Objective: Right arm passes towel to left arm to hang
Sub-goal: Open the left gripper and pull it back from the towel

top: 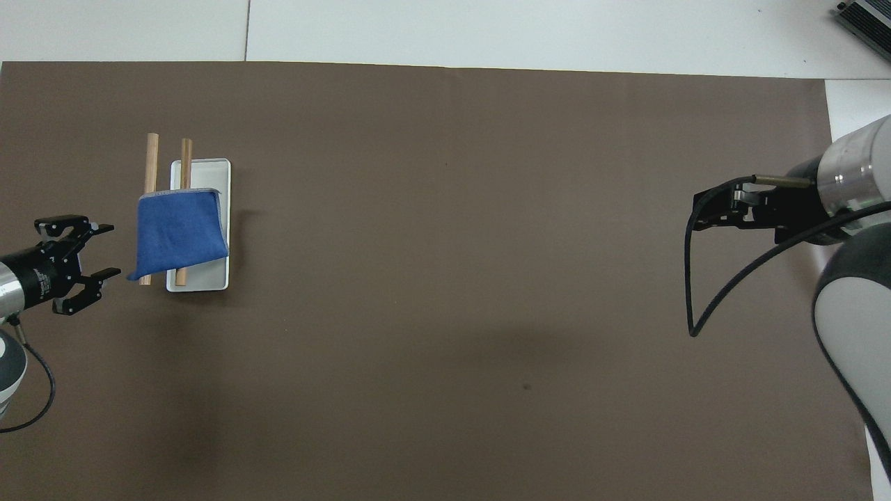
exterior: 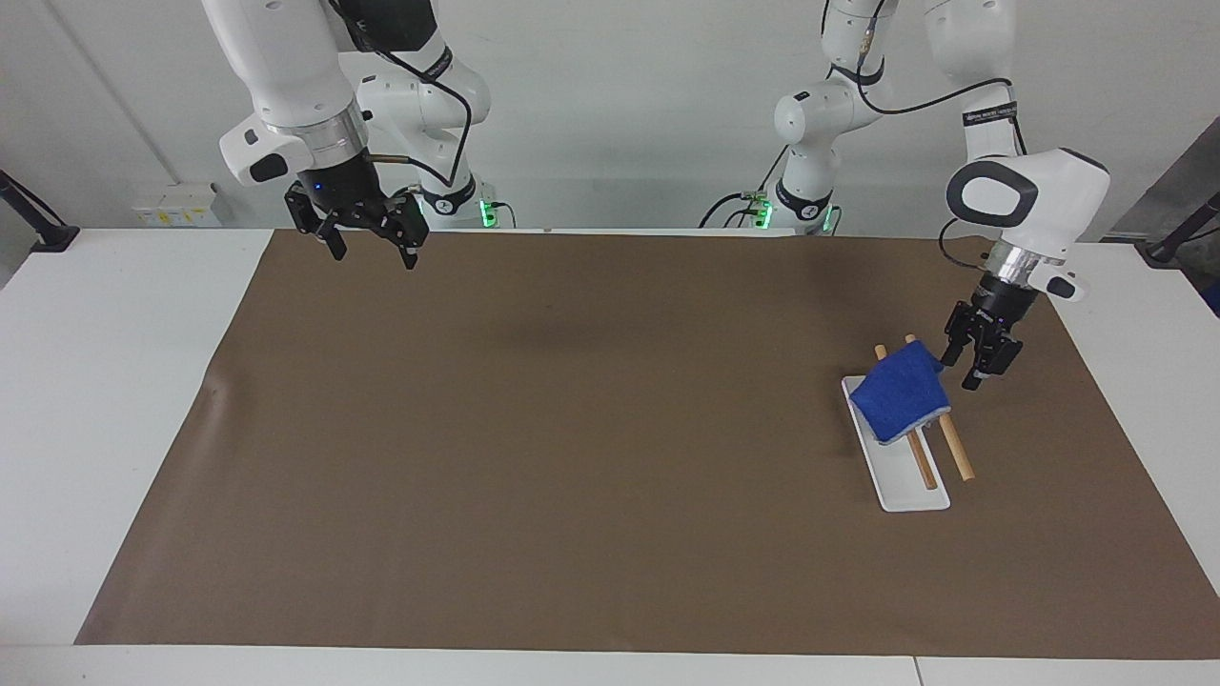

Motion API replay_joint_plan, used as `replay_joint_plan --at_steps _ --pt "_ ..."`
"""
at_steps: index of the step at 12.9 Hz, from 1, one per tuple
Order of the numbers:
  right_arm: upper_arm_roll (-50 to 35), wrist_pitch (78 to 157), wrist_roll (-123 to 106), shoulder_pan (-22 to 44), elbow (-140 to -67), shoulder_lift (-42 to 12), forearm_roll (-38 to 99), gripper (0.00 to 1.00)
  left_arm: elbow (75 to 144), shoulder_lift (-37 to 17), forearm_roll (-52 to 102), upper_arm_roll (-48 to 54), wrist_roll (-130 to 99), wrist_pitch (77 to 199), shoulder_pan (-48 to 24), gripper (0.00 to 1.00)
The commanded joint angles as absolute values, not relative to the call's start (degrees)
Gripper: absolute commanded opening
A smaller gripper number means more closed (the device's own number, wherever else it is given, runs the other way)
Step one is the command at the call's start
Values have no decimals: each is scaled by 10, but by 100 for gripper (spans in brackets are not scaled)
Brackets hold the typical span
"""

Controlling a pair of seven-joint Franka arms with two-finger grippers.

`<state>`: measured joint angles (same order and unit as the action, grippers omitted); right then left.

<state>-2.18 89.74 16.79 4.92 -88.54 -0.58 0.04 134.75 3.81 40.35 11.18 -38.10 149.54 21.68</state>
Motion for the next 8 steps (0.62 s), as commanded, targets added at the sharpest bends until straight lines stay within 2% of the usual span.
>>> replay_joint_plan --at_steps 1,4,8 --pt "-23 894 153 48 -892 1 -7 100 1277 11 404 113 -376 1447 223 76" --pt "-23 893 154 47 -892 1 -7 100 1180 -12 306 112 -376 1324 250 76" --pt "-23 893 154 47 -892 1 -7 100 1045 -33 195 113 -374 1156 244 76"
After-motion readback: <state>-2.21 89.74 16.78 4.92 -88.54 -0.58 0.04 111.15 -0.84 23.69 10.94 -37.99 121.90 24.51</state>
